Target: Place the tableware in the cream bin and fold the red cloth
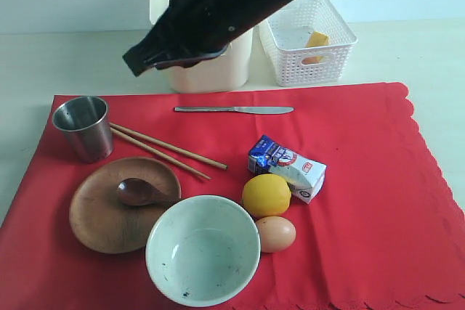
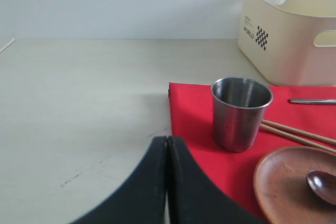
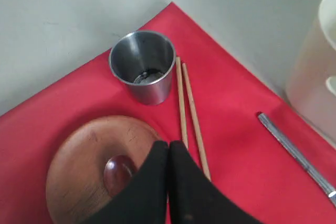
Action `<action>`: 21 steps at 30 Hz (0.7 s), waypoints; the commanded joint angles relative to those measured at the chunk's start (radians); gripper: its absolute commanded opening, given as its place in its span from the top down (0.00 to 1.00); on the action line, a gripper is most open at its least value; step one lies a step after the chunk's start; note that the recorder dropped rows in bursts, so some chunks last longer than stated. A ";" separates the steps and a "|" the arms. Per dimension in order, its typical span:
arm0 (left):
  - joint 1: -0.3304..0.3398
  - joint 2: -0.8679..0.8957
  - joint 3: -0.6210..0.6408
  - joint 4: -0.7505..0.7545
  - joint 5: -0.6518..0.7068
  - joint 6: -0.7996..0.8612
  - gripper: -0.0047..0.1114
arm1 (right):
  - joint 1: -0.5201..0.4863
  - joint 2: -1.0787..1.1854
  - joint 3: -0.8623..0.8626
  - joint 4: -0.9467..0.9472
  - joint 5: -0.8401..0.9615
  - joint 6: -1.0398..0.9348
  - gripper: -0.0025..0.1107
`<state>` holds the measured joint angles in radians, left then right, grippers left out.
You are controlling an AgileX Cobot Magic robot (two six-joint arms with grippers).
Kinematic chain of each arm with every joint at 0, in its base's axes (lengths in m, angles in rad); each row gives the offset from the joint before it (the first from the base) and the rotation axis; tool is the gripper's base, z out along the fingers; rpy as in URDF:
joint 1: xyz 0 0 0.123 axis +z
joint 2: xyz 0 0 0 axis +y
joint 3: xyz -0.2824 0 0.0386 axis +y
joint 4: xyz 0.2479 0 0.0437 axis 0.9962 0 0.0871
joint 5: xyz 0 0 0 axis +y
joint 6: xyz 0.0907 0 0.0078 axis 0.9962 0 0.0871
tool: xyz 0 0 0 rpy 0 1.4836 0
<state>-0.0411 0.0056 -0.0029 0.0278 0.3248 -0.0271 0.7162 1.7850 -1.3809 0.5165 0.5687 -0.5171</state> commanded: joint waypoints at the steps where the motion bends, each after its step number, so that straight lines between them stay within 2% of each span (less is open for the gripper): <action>1: 0.002 -0.006 0.003 0.007 -0.005 -0.002 0.96 | 0.029 0.064 -0.002 -0.002 0.005 -0.014 0.98; 4: 0.002 -0.006 0.003 0.007 -0.005 -0.002 0.96 | 0.063 0.113 -0.002 -0.047 0.006 -0.014 0.98; 6: 0.002 -0.006 0.003 0.007 -0.005 -0.002 0.96 | 0.091 0.137 -0.002 -0.096 -0.001 -0.014 0.94; 15: 0.002 -0.006 0.003 0.007 -0.005 -0.002 0.96 | 0.179 0.233 -0.002 -0.230 -0.018 -0.002 0.58; 21: 0.002 -0.006 0.003 0.007 -0.005 -0.002 0.96 | 0.179 0.279 -0.026 -0.248 0.030 -0.002 0.54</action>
<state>-0.0411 0.0056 -0.0029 0.0278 0.3248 -0.0271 0.8936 2.0510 -1.3829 0.2777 0.5762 -0.5194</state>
